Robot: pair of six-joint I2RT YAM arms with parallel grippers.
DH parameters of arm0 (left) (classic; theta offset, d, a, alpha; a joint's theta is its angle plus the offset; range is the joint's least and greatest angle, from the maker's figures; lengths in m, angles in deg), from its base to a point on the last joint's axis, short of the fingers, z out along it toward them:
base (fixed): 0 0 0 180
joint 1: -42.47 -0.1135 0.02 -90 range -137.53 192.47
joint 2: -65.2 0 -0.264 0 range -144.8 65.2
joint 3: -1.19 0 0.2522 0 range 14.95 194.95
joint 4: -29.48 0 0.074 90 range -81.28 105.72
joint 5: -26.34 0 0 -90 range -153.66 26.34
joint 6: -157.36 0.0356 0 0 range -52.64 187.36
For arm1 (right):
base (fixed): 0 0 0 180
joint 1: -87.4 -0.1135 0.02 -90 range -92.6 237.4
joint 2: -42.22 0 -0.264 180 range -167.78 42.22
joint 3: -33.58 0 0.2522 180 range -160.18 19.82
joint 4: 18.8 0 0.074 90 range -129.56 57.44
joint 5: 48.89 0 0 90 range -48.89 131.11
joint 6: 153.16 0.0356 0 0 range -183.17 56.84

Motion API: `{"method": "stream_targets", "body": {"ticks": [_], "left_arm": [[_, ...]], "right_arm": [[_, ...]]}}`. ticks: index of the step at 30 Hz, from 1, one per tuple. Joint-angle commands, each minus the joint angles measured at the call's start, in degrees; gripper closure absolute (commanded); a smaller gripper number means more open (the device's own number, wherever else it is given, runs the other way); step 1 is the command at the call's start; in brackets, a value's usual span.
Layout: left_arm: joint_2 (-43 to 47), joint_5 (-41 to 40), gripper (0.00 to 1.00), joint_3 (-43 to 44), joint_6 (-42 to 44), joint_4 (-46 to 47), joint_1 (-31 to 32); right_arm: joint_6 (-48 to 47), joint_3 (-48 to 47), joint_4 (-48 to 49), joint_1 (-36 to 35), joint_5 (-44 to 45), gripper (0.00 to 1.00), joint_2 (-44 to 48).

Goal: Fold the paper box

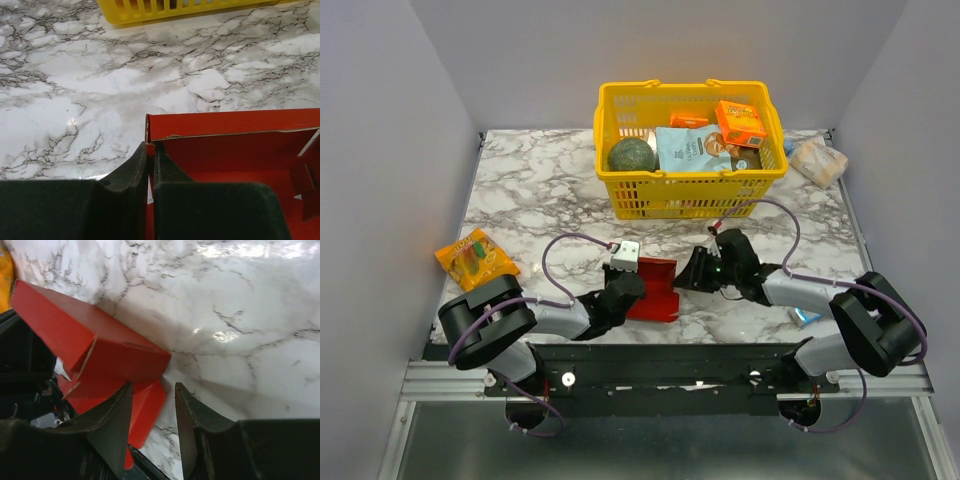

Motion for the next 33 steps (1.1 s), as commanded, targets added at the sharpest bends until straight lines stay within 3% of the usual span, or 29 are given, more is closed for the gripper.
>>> {"method": "stream_targets", "body": {"ticks": [1, 26, 33], "left_arm": [[-0.7, 1.4, 1.00, 1.0, -1.0, 0.6, 0.1], [1.0, 6.8, 1.00, -1.8, 2.5, 7.7, 0.1], [0.6, 9.5, 1.00, -2.3, 3.8, 10.1, 0.2]], "right_arm": [[2.1, -3.4, 0.9, -2.3, 1.8, 0.53, -0.9], [-18.4, -4.8, 4.5, -3.4, 17.1, 0.54, -3.3], [-26.9, -7.5, 4.7, -3.4, 19.7, 0.45, -5.2]]}}
